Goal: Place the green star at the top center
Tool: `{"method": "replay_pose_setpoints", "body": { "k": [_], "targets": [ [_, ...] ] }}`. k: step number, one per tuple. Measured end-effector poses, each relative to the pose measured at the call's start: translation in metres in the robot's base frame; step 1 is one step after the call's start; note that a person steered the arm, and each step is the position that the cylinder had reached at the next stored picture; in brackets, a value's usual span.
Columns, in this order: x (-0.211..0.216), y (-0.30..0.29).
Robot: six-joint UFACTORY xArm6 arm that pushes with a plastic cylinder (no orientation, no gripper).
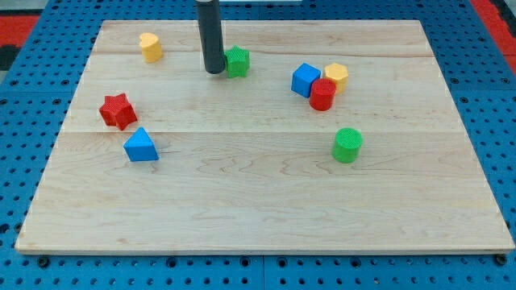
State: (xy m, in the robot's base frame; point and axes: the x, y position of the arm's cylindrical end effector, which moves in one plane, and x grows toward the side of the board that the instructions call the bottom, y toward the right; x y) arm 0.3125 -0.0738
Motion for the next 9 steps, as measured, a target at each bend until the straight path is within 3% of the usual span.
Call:
{"method": "replay_pose_setpoints", "body": {
  "k": [3,5,7,9],
  "targets": [
    [-0.001,0.065],
    [-0.055,0.069],
    [-0.006,0.063],
    [-0.005,0.063]
  ]
}}
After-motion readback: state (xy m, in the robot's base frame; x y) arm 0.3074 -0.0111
